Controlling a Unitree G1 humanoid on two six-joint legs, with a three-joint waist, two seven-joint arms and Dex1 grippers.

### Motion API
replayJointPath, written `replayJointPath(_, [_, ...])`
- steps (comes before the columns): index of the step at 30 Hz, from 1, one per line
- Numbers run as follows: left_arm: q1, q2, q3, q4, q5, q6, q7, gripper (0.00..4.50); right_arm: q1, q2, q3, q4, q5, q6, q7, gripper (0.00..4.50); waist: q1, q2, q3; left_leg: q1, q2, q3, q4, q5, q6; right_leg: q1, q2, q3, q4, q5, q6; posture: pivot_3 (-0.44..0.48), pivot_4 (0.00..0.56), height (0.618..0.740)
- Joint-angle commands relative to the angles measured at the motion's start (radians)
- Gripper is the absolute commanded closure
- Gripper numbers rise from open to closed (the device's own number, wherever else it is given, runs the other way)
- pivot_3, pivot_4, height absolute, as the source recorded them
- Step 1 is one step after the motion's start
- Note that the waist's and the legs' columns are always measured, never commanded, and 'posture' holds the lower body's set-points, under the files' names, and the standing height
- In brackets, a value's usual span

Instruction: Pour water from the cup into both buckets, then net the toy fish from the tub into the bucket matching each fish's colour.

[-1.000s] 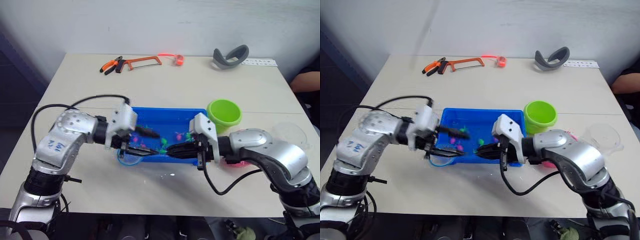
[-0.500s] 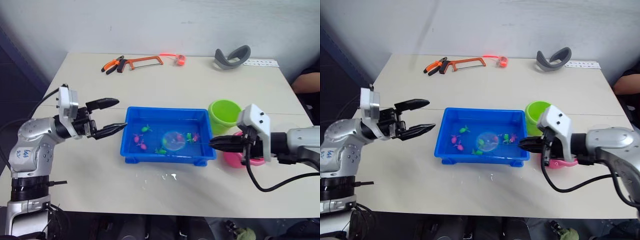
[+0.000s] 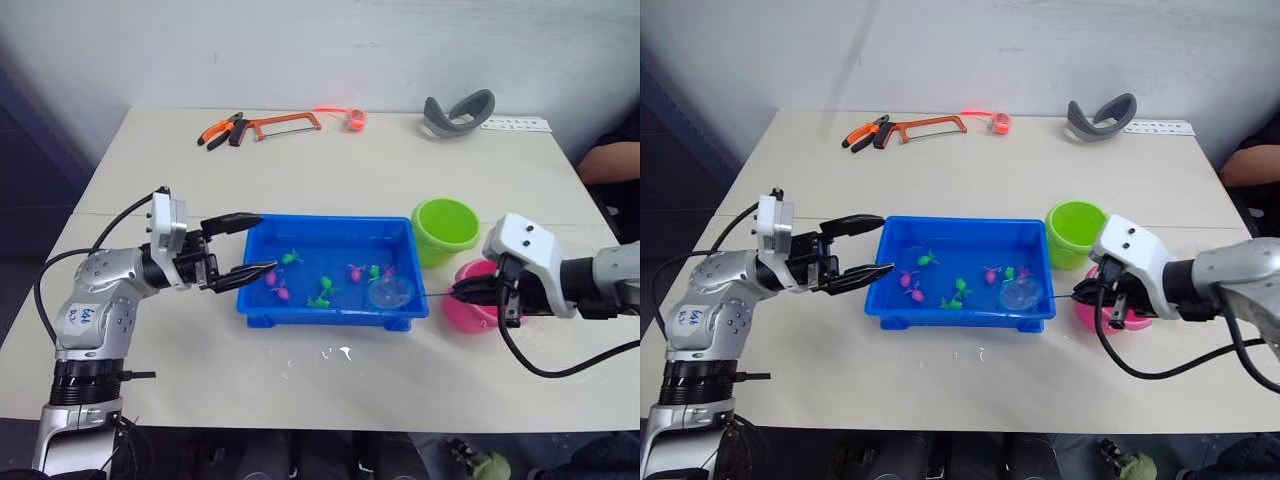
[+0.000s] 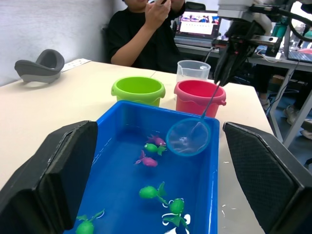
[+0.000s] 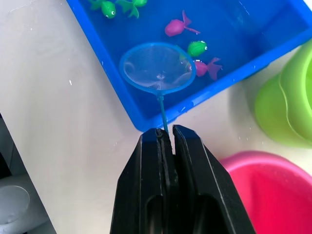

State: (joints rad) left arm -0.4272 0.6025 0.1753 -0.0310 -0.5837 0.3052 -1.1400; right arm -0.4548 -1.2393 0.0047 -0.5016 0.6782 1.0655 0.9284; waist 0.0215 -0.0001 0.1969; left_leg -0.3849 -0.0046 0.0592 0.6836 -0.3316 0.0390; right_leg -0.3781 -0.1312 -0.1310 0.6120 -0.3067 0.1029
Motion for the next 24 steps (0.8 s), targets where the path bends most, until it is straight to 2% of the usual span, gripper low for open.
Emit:
replayJointPath(1, [-0.009, 0.001, -0.007, -0.041, -0.02, 0.001, -0.004, 0.02, -0.07, 0.019, 0.058, 0.011, -0.023, 0.026, 0.006, 4.5, 0.0, 0.0, 0.0, 0.0, 0.0, 0.0, 0.0, 0.0, 0.0, 0.0, 0.0, 0.0, 0.0, 0.0, 0.0, 0.0, 0.15, 0.74])
replayJointPath(8, [-0.009, -0.008, -0.022, -0.051, -0.024, 0.006, 0.0, 0.02, -0.197, 0.048, 0.189, 0.074, -0.077, 0.073, 0.032, 4.5, 0.002, 0.0, 0.0, -0.001, 0.0, 0.0, 0.0, 0.0, 0.0, 0.0, 0.0, -0.001, -0.001, 0.0, 0.0, 0.0, 0.15, 0.74])
replayJointPath(13, [-0.007, -0.016, -0.027, -0.055, -0.023, 0.003, 0.004, 0.02, -0.25, 0.086, 0.23, 0.108, -0.071, 0.173, 0.029, 4.5, 0.001, 0.0, 0.0, -0.001, 0.0, 0.0, 0.0, 0.0, 0.0, 0.0, 0.0, -0.001, -0.001, 0.0, 0.0, 0.0, 0.15, 0.74])
replayJointPath(17, [-0.002, -0.018, -0.026, -0.056, -0.022, 0.0, 0.005, 0.02, -0.298, 0.137, 0.22, 0.127, -0.049, 0.348, -0.027, 4.5, 0.001, 0.0, 0.0, -0.001, 0.0, 0.0, 0.0, 0.0, 0.0, 0.0, 0.0, -0.001, -0.001, 0.0, 0.0, 0.0, 0.15, 0.74])
replayJointPath(24, [-0.004, -0.022, -0.03, -0.05, -0.017, -0.006, 0.002, 0.02, -0.325, 0.196, 0.172, 0.093, -0.042, 0.463, -0.096, 4.5, 0.001, 0.0, 0.0, -0.001, 0.0, 0.0, 0.0, 0.0, 0.0, 0.0, 0.0, -0.001, 0.0, 0.0, 0.0, 0.0, 0.15, 0.74])
